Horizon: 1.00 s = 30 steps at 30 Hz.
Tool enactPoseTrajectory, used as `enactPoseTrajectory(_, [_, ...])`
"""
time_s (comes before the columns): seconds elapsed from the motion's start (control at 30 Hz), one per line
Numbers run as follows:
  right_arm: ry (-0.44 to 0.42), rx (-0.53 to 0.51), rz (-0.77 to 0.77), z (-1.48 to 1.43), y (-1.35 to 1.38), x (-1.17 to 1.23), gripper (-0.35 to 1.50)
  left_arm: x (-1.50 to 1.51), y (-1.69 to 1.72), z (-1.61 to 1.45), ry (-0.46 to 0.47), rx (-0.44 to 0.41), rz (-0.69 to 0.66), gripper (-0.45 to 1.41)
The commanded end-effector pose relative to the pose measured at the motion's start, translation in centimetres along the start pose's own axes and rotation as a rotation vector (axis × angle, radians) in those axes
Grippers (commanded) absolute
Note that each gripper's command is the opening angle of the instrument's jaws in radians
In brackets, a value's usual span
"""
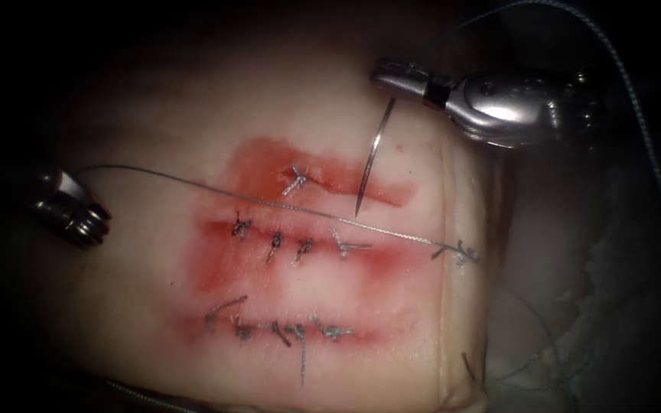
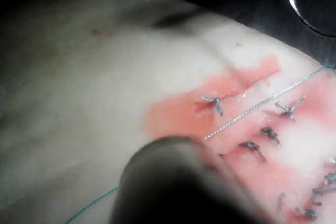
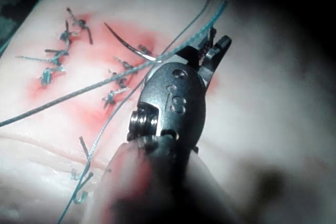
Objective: Wound Closure
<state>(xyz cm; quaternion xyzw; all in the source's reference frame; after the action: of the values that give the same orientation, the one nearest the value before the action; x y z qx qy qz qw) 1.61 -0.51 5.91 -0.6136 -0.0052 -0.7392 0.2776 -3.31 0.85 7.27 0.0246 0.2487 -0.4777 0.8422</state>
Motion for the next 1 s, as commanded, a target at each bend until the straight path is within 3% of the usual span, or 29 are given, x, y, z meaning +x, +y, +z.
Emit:
enactPoseTrajectory(0.03, [-0.004, -0.001, 0.0, 0.08, 0.03, 0.02, -0.35, -0.11, -0.05, -0.03, -0.015, -0.002, 0.023, -0.27])
enactPoseTrajectory(0.17, [0.005, 0.038, -0.071, 0.11, -0.01, 0.11, -0.35, -0.23, -0.19, -0.11, -0.222, 0.087, 0.152, -0.27])
enactPoseTrajectory(0.33, [-0.009, -0.011, -0.085, 0.1, -0.15, 0.45, -0.35, -0.36, -0.37, -0.22, -0.404, 0.511, 0.283, -0.32])
enactPoseTrajectory(0.4, [-0.01, -0.016, -0.132, 0.09, -0.25, 0.54, -0.35, -0.4, -0.43, -0.32, -0.452, 0.656, 0.298, -0.2])
enactPoseTrajectory(0.6, [-0.042, -0.131, -0.402, 0.12, -0.51, 0.53, -0.35, -0.42, -0.51, -0.67, -0.795, 0.869, 0.305, 0.02])
enactPoseTrajectory(0.7, [-0.053, -0.156, -0.454, 0.18, -0.58, 0.45, -0.35, -0.47, -0.57, -0.8, -1.087, 0.885, 0.392, 0.26])
enactPoseTrajectory(0.73, [-0.053, -0.154, -0.475, 0.19, -0.58, 0.42, -0.35, -0.51, -0.6, -0.84, -1.201, 0.863, 0.399, 0.27])
enactPoseTrajectory(0.77, [-0.054, -0.152, -0.497, 0.2, -0.57, 0.39, -0.35, -0.55, -0.61, -0.88, -1.252, 0.857, 0.402, 0.27])
enactPoseTrajectory(0.83, [-0.055, -0.154, -0.507, 0.22, -0.52, 0.36, -0.35, -0.68, -0.61, -1.01, -1.327, 0.869, 0.419, 0.26])
enactPoseTrajectory(1.0, [-0.055, -0.152, -0.518, 0.31, -0.4, 0.32, -0.35, -1.02, -0.53, -1.26, -1.383, 0.956, 0.451, -0.06])
